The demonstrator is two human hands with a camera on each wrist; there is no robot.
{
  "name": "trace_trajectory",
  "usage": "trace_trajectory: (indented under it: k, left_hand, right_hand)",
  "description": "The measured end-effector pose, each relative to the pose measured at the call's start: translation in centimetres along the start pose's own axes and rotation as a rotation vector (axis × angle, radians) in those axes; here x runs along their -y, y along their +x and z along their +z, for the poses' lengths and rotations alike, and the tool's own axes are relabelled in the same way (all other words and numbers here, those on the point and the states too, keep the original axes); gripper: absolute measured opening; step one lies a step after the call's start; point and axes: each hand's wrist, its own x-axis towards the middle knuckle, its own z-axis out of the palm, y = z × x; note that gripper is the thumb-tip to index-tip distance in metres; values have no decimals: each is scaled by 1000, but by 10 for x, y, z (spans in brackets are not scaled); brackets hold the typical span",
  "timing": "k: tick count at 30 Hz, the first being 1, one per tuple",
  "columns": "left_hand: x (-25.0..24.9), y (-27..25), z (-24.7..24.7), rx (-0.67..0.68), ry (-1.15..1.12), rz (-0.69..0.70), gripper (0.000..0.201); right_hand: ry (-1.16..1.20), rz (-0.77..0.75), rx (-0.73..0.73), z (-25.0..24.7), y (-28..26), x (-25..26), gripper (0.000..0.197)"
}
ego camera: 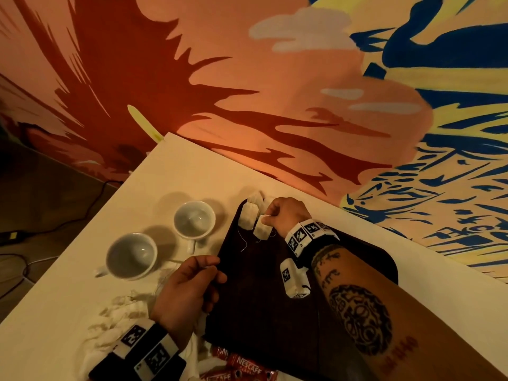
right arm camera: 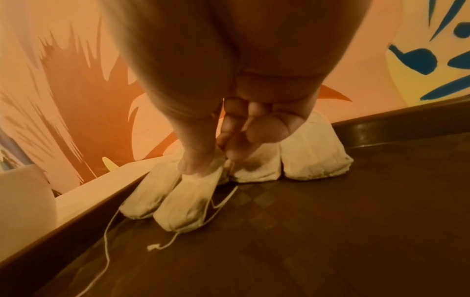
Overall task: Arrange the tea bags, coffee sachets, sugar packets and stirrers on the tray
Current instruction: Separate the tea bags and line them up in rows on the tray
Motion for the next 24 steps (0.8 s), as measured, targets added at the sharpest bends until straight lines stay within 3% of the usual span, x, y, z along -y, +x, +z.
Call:
trace_trajectory:
  k: [8,13,18,21,24]
  left_hand:
    - [-5,2,8,20,9,1,18]
    - [-8,1,12,34,-2,-1,22]
    - [-14,3,20,24,-171,25,29]
    - [-21,3,32,5,-343,65,32]
    - [-27,5,38,6,-521,96,38]
  right_hand:
    - [12,13,-30,-1,10,2,15]
    - [55,26,-40,-6,9,5,37]
    - [214,-98,-147,-14,-34,17,13]
    - [385,-247,9,-3,-85,25,8]
    - [502,-250,221,21,-134,28,36]
